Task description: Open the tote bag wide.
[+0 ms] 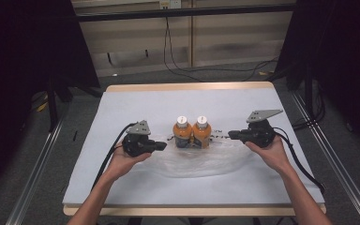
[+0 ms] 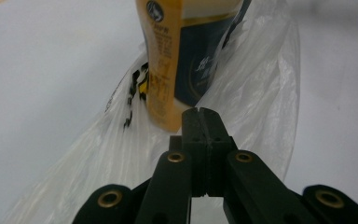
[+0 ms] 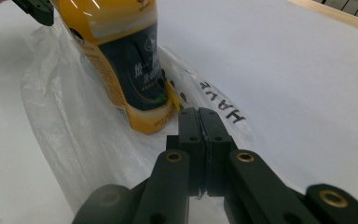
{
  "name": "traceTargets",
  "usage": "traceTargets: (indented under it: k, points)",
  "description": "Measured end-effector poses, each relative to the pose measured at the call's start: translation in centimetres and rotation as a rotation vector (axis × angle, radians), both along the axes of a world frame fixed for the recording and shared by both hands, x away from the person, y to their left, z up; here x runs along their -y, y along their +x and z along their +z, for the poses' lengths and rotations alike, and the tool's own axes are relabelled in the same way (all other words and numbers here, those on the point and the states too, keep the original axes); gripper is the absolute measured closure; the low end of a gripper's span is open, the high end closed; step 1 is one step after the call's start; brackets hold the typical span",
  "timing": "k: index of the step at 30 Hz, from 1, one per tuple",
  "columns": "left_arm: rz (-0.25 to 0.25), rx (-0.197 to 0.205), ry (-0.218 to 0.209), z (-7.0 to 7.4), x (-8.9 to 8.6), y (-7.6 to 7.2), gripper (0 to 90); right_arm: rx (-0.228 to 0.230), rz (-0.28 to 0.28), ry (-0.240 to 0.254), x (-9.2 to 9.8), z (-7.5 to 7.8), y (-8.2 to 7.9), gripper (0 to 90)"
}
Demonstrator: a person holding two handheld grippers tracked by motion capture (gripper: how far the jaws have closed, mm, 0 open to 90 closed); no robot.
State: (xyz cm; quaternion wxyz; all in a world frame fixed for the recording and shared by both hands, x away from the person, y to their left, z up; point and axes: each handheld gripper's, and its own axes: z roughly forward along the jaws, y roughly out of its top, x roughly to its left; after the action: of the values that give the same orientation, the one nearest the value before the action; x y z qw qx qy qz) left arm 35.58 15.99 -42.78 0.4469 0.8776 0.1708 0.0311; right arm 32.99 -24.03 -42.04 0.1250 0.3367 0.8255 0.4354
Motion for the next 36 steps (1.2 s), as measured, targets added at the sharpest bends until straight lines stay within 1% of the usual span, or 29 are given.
traceTargets:
  k: [1,3,4,5,6,7,8,9,11,12,13,14,16,17,18,19,20,21,22,23,24,25,27,29,30,32,33,34,36]
  points:
    - [-0.010,0.000,-0.007,0.0,0.2,0.0,90.0,-0.002,0.004,0.001,-0.2,0.0,0.1,89.7]
    - [-0.010,0.005,0.007,0.1,0.6,-0.1,90.0,-0.008,0.013,0.006,-0.4,0.1,0.4,89.7]
    - [-0.013,-0.001,-0.014,0.0,0.9,-0.1,90.0,-0.009,0.021,-0.002,-0.6,0.1,0.6,89.7]
    - [-0.011,-0.002,-0.015,0.0,1.3,-0.2,90.0,-0.010,0.024,-0.005,-0.8,0.1,0.8,89.8]
    - [-0.017,0.008,0.001,0.0,1.5,-0.2,90.0,-0.010,0.031,0.000,-1.0,0.1,1.0,89.8]
    - [-0.014,0.010,-0.005,0.0,1.8,-0.2,90.0,-0.010,0.034,0.002,-1.1,0.1,1.2,90.0]
    - [-0.023,0.001,-0.022,-0.1,2.1,-0.1,90.0,-0.011,0.038,-0.001,-1.3,0.2,1.3,90.0]
    - [-0.023,0.004,-0.018,0.0,2.4,-0.1,90.0,-0.008,0.047,-0.004,-1.6,0.3,1.5,90.0]
    - [-0.030,0.002,-0.047,0.0,3.1,-0.2,90.0,-0.005,0.058,0.003,-1.9,0.3,1.9,89.3]
    - [-0.024,0.007,-0.054,0.0,3.5,-0.3,90.0,-0.014,0.059,0.003,-2.1,0.1,2.2,89.2]
    - [-0.029,0.014,-0.053,0.0,3.7,-0.3,90.0,-0.017,0.062,-0.004,-2.3,0.0,2.5,89.1]
    - [-0.041,0.008,-0.059,0.0,4.0,-0.4,90.0,-0.022,0.065,-0.011,-2.4,-0.2,2.6,89.1]
    - [-0.051,0.020,-0.056,-0.1,4.9,-0.6,90.0,-0.028,0.071,-0.017,-2.9,-0.4,3.0,89.5]
    - [-0.063,0.022,-0.051,-0.1,5.4,-0.7,90.0,-0.031,0.077,-0.013,-3.1,-0.4,3.1,89.6]
    - [-0.069,0.037,-0.046,-0.1,5.9,-0.8,90.0,-0.030,0.081,-0.011,-3.3,-0.3,3.4,89.9]
    - [-0.073,0.041,-0.040,-0.1,6.2,-0.8,90.0,-0.025,0.080,-0.018,-3.5,-0.2,3.6,90.0]
    - [-0.089,0.044,-0.038,0.0,6.6,-0.7,90.0,-0.030,0.083,-0.015,-3.6,-0.1,3.7,90.0]
    - [-0.093,0.051,-0.036,0.0,6.9,-0.7,90.0,-0.028,0.084,-0.018,-3.7,0.0,4.0,90.0]
    - [-0.076,0.047,-0.048,0.0,7.2,-0.7,90.0,-0.029,0.085,-0.022,-3.9,0.1,4.2,90.0]
    - [-0.076,0.047,-0.048,0.0,7.2,-0.7,90.0,-0.031,0.084,-0.027,-4.1,0.2,4.4,90.0]
    - [-0.082,0.038,-0.058,-0.1,7.8,-0.7,90.0,-0.031,0.091,-0.030,-4.4,0.3,4.7,90.0]
    - [-0.077,0.041,-0.042,-0.3,8.1,-0.8,90.0,-0.034,0.100,-0.022,-4.5,0.3,4.9,90.0]
    - [-0.086,0.047,-0.017,-0.8,8.5,-1.0,90.0,-0.038,0.110,-0.019,-5.0,0.3,5.3,90.0]
    - [-0.087,0.041,-0.005,-1.5,8.8,-1.1,90.0,-0.052,0.119,-0.010,-5.4,-0.1,5.6,90.0]
    - [-0.086,0.043,0.009,-1.6,8.8,-1.1,90.0,-0.056,0.125,-0.016,-5.7,-0.5,5.8,90.0]
    - [-0.082,0.034,0.007,-2.2,8.8,-1.1,90.0,-0.066,0.135,-0.022,-6.1,-1.1,5.9,90.0]
    - [-0.076,0.037,0.024,-2.4,8.9,-1.1,90.0,-0.068,0.133,-0.032,-6.3,-1.3,5.9,90.0]
    - [-0.075,0.032,0.027,-2.7,8.8,-1.1,90.0,-0.077,0.134,-0.041,-6.4,-1.6,5.9,90.0]
    - [-0.068,0.050,0.052,-3.1,8.9,-1.3,90.0,-0.093,0.135,-0.038,-6.4,-2.1,6.0,90.0]
